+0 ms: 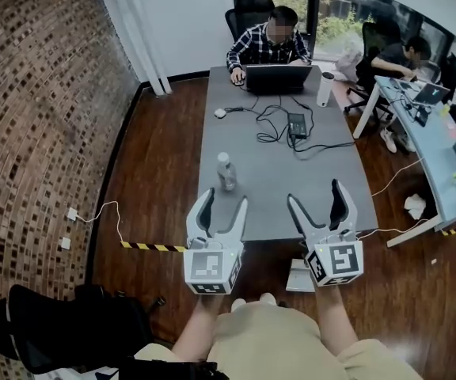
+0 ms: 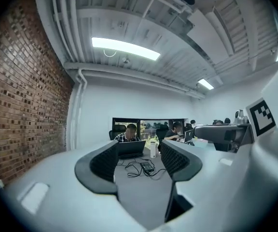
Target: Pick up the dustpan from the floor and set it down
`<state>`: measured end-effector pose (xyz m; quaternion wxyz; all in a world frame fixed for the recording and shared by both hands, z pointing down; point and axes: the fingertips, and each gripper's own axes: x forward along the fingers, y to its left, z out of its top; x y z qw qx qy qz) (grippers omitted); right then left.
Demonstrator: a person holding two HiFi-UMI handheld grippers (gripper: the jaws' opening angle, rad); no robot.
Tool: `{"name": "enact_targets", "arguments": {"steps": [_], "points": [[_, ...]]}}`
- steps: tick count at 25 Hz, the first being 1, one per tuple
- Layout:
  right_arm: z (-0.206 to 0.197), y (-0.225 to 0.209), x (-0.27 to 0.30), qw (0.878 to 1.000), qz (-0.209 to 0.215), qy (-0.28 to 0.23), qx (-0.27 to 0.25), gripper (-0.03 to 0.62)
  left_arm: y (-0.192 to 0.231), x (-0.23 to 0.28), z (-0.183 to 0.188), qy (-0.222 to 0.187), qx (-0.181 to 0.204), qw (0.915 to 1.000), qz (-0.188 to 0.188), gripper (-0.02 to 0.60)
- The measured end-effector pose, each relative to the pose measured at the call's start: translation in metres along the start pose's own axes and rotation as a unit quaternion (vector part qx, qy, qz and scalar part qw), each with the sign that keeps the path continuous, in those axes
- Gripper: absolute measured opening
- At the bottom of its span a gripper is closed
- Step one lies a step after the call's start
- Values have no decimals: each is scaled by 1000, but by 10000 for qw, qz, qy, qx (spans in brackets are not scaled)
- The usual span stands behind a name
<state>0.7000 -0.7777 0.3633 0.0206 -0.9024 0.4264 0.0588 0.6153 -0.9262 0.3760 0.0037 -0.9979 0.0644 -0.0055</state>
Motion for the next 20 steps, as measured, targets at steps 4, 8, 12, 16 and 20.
{"name": "enact_targets", "arguments": {"steps": [4, 8, 12, 16, 20], "points": [[1, 12, 6, 10000, 54, 18, 13, 434, 7, 0, 2, -82, 19, 10000, 21, 262], [-2, 23, 8, 9999, 71, 83, 38, 430, 12, -4, 0, -89, 84, 9999, 39, 268], [-1, 27, 9, 10000, -7, 96, 7, 426, 24, -13, -1, -137, 92, 9995, 273, 268], [2, 32, 9, 9999, -118, 88, -38, 420, 35, -20, 1, -211, 86, 9991, 357, 265], [1, 42, 12, 9998, -104, 118, -79, 416, 43, -24, 5, -238, 98, 9990, 356, 265]]}}
